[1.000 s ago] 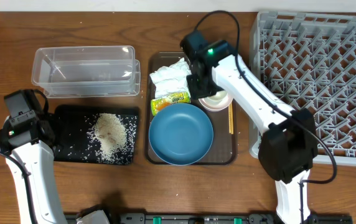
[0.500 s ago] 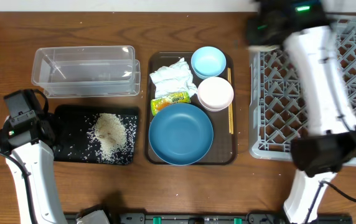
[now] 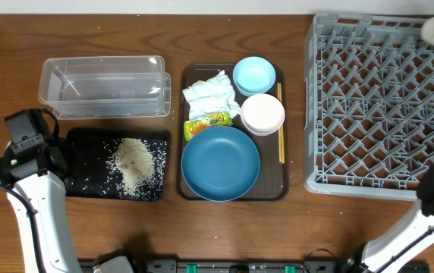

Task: Sort waste into correct bins and load items into the dishwasher rack
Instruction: 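Lift the cream cup and carry it to the dish rack's far corner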

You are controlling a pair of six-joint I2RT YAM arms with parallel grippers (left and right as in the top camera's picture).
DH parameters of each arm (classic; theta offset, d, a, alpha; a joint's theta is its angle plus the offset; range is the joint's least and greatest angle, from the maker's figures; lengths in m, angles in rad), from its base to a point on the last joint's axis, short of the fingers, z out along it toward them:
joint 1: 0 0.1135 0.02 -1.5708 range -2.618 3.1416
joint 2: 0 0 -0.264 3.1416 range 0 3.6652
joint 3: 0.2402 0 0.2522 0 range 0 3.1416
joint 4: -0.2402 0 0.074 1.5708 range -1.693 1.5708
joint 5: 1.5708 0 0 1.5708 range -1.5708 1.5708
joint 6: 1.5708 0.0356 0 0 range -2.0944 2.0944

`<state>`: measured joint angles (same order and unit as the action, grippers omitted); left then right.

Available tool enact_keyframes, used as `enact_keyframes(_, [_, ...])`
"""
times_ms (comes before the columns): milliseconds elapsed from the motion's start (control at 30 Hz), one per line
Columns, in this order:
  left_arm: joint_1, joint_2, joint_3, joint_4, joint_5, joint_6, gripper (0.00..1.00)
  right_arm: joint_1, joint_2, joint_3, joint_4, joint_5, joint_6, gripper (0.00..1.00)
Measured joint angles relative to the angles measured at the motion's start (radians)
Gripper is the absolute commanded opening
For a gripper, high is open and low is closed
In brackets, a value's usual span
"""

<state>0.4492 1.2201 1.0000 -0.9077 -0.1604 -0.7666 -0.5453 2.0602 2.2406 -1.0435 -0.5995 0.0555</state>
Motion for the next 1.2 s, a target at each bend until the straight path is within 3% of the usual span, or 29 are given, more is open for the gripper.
enact_keyframes(167, [0.000, 0.000, 0.000, 0.000, 0.000, 0.000, 0.91, -0.132, 0.002, -0.169, 0.219, -0.210, -0.017, 0.01])
enact_keyframes(333, [0.000, 0.000, 0.000, 0.000, 0.000, 0.000, 0.91, -0.223, 0.008, -0.380, 0.640, -0.507, -0.004, 0.01])
enact_keyframes(433, [0.000, 0.000, 0.000, -0.001, 0.000, 0.000, 0.91, -0.247, 0.011, -0.504, 0.928, -0.632, 0.083, 0.01])
enact_keyframes(533, [0.000, 0.000, 0.000, 0.000, 0.000, 0.000, 0.91, -0.252, 0.013, -0.571, 1.077, -0.696, 0.162, 0.01])
enact_keyframes(867, [0.000, 0.000, 0.000, 0.000, 0.000, 0.000, 0.91, -0.251, 0.152, -0.595, 1.322, -0.714, 0.389, 0.01])
enact_keyframes(1200, [0.000, 0.000, 0.000, 0.000, 0.000, 0.000, 0.91, -0.251, 0.301, -0.600, 1.401, -0.727, 0.508, 0.04])
